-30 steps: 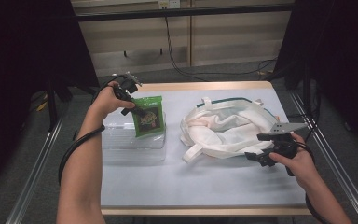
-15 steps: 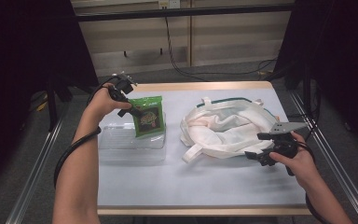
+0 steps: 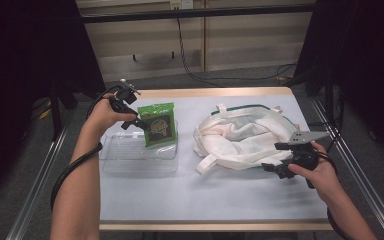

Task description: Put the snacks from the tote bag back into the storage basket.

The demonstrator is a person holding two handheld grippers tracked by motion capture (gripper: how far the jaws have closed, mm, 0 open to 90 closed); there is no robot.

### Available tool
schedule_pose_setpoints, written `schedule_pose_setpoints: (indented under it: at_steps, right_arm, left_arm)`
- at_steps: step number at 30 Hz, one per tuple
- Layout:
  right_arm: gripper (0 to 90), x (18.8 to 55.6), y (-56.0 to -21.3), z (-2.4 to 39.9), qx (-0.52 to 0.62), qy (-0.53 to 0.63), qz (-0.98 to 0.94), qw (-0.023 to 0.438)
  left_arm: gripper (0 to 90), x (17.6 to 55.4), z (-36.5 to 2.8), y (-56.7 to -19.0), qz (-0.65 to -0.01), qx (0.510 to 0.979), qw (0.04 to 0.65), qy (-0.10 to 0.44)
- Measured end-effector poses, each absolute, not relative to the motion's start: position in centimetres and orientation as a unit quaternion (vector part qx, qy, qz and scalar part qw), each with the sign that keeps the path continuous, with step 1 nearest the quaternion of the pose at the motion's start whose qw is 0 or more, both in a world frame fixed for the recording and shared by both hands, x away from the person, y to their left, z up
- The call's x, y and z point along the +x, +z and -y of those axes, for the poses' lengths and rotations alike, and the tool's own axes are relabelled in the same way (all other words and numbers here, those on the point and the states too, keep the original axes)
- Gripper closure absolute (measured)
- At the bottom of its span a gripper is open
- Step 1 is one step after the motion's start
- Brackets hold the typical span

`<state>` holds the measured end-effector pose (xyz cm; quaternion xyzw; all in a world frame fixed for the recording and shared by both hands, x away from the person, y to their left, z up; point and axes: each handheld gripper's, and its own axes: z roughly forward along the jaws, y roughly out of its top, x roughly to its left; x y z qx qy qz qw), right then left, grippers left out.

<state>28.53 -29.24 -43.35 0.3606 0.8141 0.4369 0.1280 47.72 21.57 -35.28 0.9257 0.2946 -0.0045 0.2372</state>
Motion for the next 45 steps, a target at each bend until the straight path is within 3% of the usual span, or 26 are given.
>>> schedule_pose_setpoints:
  at_steps: [9,10,23,40,45]
  right_arm:
    - [5.2,28.5,-43.3,29.1,0.357,0.435,-0.816,0.128]
    - [5.1,28.5,-43.3,29.0,0.356,0.437,-0.816,0.128]
    - [5.1,28.5,-43.1,28.8,0.353,0.439,-0.816,0.129]
    - [5.1,28.3,-42.9,28.8,0.350,0.439,-0.817,0.131]
    - [5.1,28.3,-42.9,28.8,0.349,0.439,-0.818,0.131]
  left_arm:
    - [14.7,45.8,-22.2,-35.4,-0.322,0.908,0.269,-0.006]
    - [14.7,46.0,-22.5,-35.3,-0.300,0.920,0.254,-0.006]
    - [13.4,43.8,-21.5,-36.2,-0.304,0.909,0.286,-0.009]
    - [12.6,41.6,-19.7,-36.3,-0.250,0.922,0.296,-0.004]
    - [12.1,40.7,-18.7,-36.5,-0.252,0.912,0.323,-0.012]
